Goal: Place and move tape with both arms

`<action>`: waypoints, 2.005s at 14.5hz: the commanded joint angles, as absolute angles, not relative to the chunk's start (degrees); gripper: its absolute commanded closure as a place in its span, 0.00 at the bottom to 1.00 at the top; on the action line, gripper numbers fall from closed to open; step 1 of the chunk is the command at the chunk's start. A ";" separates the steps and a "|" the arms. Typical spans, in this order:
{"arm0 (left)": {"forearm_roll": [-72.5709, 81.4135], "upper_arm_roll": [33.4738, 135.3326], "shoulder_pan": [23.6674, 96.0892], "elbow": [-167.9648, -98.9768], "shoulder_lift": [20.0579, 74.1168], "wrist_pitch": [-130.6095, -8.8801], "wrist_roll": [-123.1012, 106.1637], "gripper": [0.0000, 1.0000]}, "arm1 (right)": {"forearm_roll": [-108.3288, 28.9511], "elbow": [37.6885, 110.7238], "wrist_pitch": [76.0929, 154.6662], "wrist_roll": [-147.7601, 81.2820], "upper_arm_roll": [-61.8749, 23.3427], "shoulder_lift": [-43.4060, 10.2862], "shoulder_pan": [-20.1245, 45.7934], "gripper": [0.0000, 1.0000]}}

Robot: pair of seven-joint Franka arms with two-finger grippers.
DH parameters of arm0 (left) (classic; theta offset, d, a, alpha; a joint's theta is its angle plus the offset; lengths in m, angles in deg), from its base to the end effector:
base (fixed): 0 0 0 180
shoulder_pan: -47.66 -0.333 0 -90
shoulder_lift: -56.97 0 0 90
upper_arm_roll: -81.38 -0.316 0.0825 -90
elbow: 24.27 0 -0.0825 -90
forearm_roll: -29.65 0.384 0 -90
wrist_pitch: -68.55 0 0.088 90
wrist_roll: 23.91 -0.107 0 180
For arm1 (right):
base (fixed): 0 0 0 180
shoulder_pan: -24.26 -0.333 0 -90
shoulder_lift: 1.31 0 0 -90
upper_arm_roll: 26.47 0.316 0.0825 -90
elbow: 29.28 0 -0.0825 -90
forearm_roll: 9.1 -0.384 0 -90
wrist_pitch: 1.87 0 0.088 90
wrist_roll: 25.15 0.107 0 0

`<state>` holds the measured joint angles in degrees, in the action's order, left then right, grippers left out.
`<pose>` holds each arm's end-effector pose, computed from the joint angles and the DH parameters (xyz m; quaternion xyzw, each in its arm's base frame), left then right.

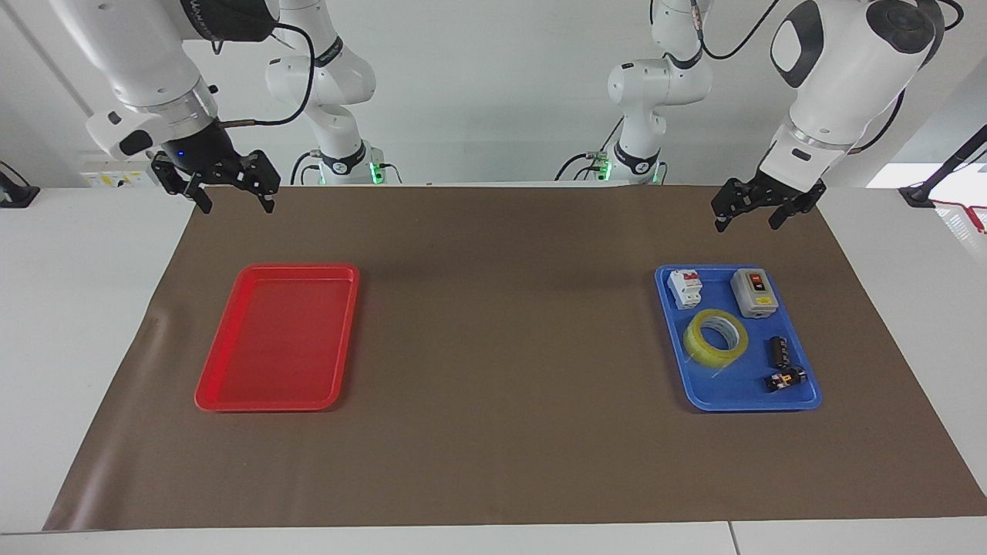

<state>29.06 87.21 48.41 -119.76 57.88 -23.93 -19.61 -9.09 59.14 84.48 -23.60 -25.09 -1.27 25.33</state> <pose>0.5471 -0.0646 0.5916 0.9996 -0.0196 -0.0187 0.0026 0.5479 0.0030 0.6323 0.9998 -0.0108 -0.0177 0.0004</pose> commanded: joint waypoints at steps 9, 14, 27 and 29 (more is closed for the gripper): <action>28.77 86.03 48.90 -119.99 58.47 -24.52 -19.43 0.00 | -8.31 58.34 84.53 -24.89 -24.97 -1.75 25.49 0.00; 29.12 85.95 47.66 -118.32 56.11 -26.54 -19.43 0.00 | -8.31 58.34 84.53 -24.98 -24.88 -1.75 25.58 0.00; 33.60 85.77 34.57 -134.04 44.06 -60.90 -25.67 0.00 | -8.31 58.34 84.62 -24.98 -24.88 -1.75 25.58 0.00; 33.60 85.77 35.70 -134.49 43.70 -60.30 -23.05 0.00 | -8.31 58.34 84.62 -25.06 -24.88 -1.75 25.58 0.00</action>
<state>31.88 85.32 35.05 -132.83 42.74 -59.24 -24.89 -9.03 59.14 84.48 -23.60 -25.15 -1.27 25.33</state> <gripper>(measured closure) 0.000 0.000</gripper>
